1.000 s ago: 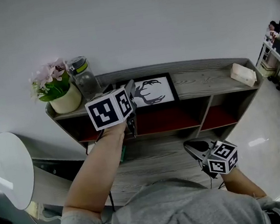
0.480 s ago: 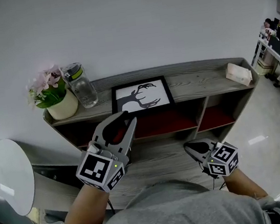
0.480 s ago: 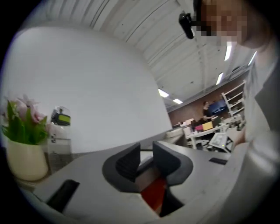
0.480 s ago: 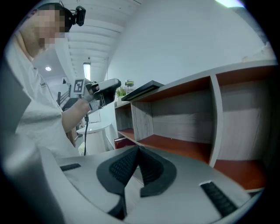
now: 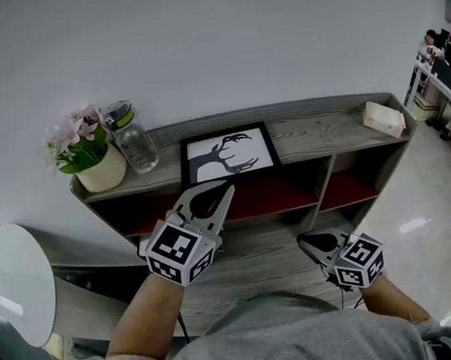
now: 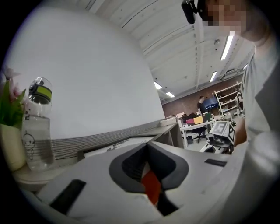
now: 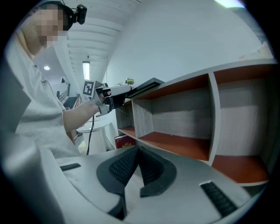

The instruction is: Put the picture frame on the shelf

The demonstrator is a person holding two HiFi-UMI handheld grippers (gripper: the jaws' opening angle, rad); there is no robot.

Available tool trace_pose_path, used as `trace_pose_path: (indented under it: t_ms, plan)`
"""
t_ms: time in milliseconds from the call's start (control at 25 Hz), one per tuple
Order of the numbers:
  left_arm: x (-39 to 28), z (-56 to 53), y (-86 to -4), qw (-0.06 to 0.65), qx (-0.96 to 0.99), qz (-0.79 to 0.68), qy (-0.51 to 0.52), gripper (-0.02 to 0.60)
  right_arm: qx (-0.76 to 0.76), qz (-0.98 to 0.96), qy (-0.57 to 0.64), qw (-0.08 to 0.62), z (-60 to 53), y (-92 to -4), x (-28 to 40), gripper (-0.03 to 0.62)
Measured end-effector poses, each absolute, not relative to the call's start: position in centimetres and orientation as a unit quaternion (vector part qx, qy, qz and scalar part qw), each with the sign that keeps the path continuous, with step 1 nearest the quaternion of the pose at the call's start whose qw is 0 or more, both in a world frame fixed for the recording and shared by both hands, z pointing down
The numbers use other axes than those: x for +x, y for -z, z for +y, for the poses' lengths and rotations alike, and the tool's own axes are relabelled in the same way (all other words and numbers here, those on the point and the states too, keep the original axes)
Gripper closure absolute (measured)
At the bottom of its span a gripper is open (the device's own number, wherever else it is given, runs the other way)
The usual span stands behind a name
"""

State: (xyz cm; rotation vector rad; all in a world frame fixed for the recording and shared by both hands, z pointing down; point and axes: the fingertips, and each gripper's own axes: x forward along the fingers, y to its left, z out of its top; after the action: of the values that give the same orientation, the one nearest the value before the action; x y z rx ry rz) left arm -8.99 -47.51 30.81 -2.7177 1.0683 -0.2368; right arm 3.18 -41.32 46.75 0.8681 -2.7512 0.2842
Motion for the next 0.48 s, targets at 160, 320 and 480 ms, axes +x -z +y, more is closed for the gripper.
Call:
trace_pose_path:
  t_ms: [160, 320, 480]
  plan:
    - [-8.6, -47.9, -30.9, 0.117, -0.924, 0.354, 0.084, 0.568, 0.304, -0.940, -0.099, 0.120, -41.3, -46.8, 3.8, 0.585]
    - [-8.0, -47.9, -31.2, 0.117, -0.928, 0.345, 0.081, 0.565, 0.307, -0.939, -0.099, 0.120, -41.4, -46.8, 4.0, 0.585]
    - [-7.8, -47.9, -31.1, 0.109, -0.930, 0.341, 0.079, 0.565, 0.306, -0.940, -0.098, 0.119, -41.4, -46.5, 3.8, 0.585]
